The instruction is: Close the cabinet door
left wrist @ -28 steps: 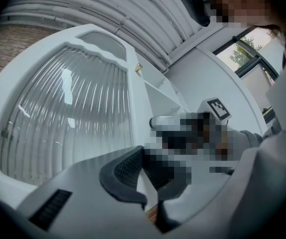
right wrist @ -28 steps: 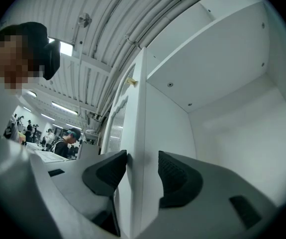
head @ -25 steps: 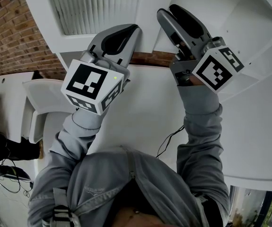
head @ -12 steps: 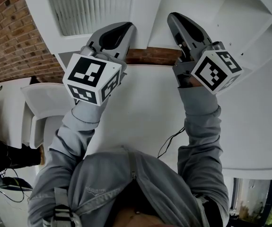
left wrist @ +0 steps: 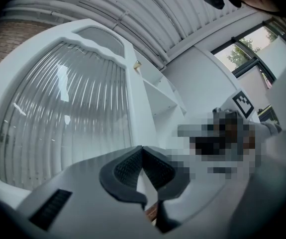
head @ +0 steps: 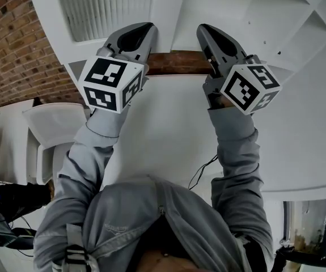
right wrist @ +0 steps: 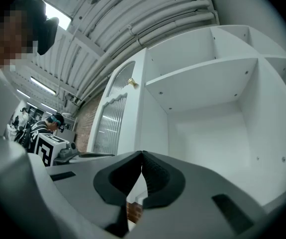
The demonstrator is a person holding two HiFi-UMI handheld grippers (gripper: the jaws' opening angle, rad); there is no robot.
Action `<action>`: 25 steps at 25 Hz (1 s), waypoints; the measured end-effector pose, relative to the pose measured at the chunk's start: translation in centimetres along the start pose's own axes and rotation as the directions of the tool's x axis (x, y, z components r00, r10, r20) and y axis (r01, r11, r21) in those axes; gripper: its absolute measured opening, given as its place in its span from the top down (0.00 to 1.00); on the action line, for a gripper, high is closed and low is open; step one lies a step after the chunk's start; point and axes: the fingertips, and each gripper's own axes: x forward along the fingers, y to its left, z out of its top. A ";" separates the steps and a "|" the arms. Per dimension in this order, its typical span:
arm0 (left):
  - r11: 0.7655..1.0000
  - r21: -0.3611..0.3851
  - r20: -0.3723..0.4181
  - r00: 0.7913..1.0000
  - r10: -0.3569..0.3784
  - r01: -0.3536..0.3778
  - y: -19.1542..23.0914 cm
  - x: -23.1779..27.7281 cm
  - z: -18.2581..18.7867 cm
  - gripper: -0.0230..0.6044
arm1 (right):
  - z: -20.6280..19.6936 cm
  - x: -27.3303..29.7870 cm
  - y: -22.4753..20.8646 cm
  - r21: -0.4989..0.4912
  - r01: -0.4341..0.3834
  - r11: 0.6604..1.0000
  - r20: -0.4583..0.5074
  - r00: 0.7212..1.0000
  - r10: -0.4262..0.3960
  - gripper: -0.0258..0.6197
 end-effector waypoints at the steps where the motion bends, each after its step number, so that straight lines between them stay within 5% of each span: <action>1: 1.000 0.001 -0.001 1.000 -0.002 0.002 0.0 0.0 0.0 0.95 | -0.1 -0.3 0.1 -0.001 0.012 1.000 -0.002 1.000 -0.012 0.92; 11: 0.999 -0.028 0.002 0.999 -0.040 0.040 -1.2 -2.1 0.8 0.95 | -0.7 -3.0 1.9 -0.018 0.125 0.992 -0.001 0.992 -0.125 0.92; 25: 0.994 -0.091 -0.032 0.998 -0.058 0.055 -1.4 -13.2 -1.8 0.95 | -4.7 -6.0 9.8 -0.009 0.286 0.958 0.007 0.958 -0.286 0.92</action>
